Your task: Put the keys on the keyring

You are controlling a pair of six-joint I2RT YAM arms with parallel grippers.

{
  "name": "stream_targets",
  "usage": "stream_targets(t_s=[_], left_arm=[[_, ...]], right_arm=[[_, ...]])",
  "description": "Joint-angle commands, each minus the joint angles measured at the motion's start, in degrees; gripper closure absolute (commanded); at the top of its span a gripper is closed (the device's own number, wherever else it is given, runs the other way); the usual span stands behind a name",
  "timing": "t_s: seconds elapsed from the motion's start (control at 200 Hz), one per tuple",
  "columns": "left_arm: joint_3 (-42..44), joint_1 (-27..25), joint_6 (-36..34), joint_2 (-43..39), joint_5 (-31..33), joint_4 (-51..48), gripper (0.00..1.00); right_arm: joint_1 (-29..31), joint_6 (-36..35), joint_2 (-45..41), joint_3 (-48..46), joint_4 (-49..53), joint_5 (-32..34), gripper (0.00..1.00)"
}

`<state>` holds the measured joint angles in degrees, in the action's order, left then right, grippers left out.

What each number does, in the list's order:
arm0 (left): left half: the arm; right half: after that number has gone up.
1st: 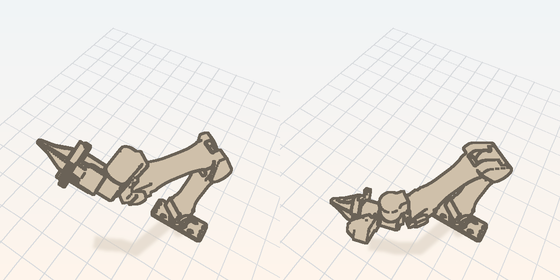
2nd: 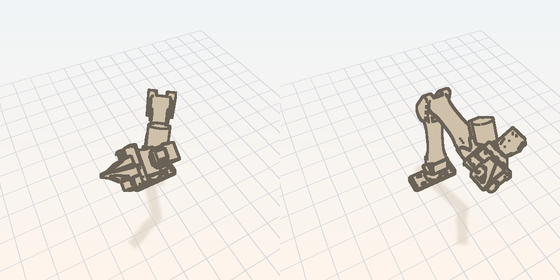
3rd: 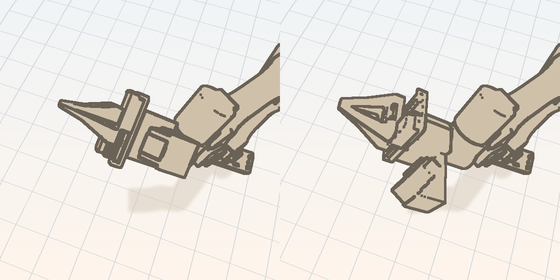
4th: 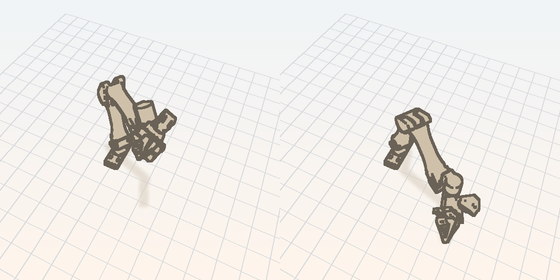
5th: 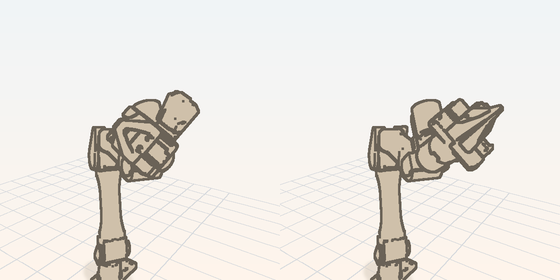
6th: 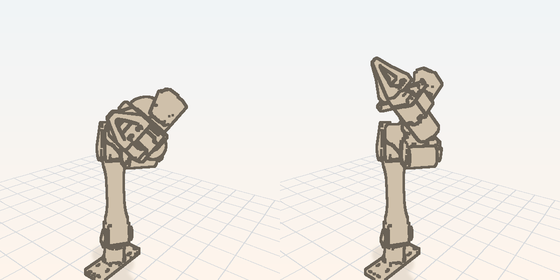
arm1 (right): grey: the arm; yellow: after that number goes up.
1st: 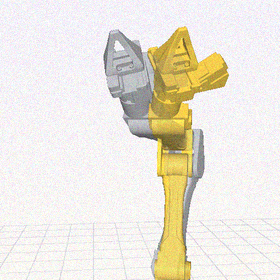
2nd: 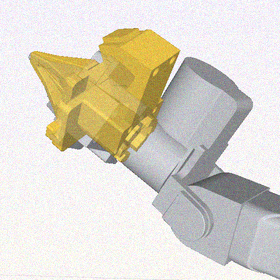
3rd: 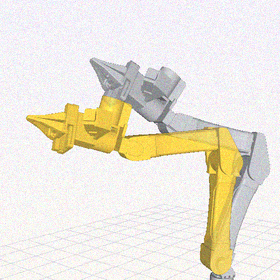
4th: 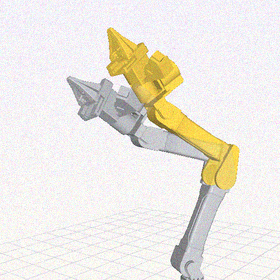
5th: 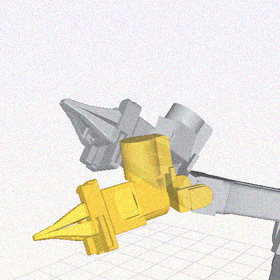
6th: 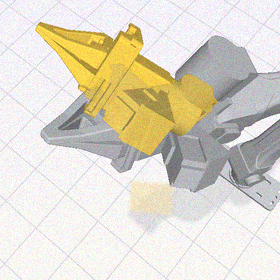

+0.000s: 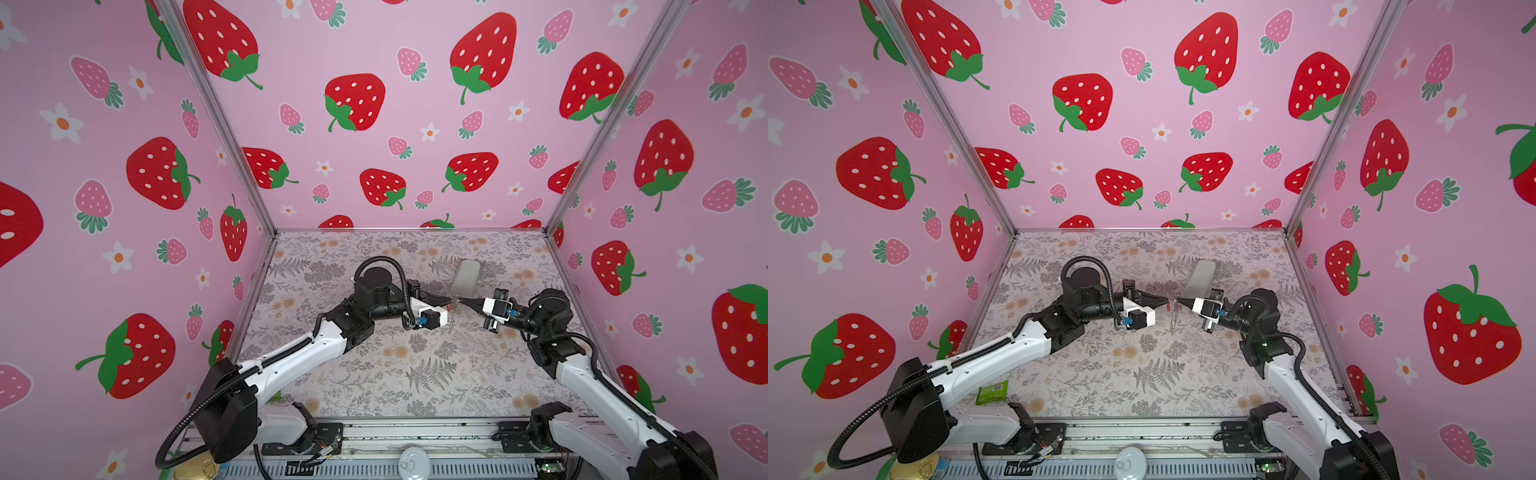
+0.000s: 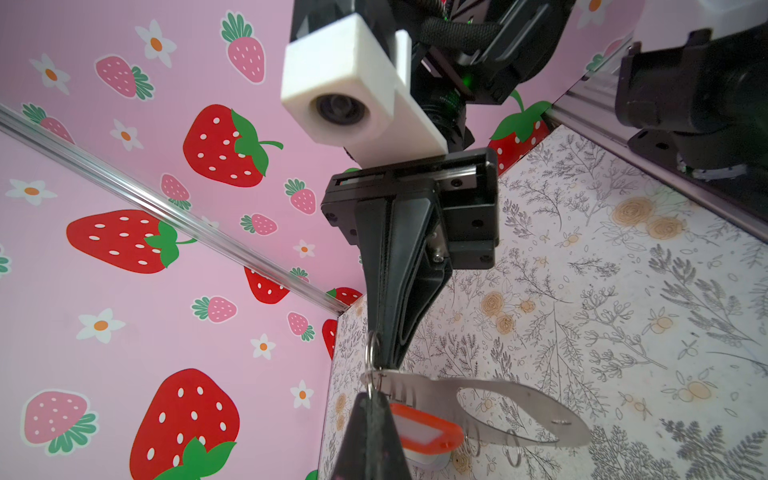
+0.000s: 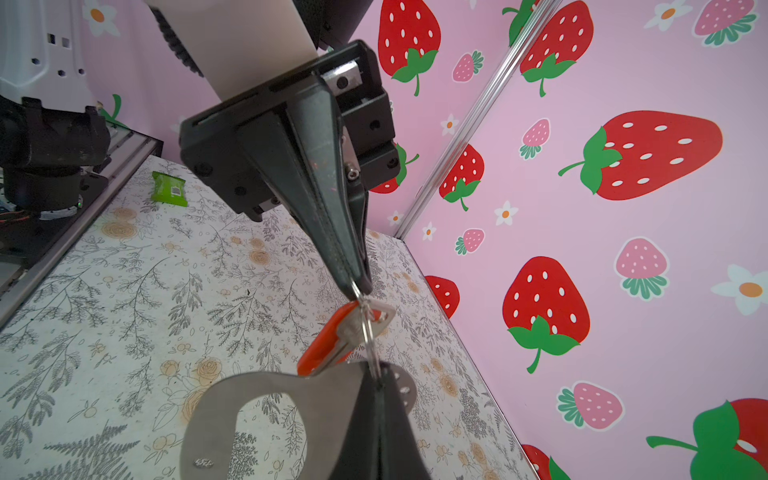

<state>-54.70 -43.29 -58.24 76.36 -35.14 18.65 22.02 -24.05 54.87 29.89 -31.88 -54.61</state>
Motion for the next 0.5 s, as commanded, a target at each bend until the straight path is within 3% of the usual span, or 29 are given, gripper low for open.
stream_targets(t_s=[0.0, 0.495], left_arm=[[-1.5, -0.7, -0.3, 0.3, -1.8, 1.8, 1.0], [-1.5, -1.2, -1.7, 0.2, -1.3, 1.6, 1.0]], right_arm=[[0.3, 0.8, 0.6, 2.5, -1.8, -1.8, 1.0], [0.7, 0.7, 2.3, 4.0, 1.8, -2.3, 1.0]])
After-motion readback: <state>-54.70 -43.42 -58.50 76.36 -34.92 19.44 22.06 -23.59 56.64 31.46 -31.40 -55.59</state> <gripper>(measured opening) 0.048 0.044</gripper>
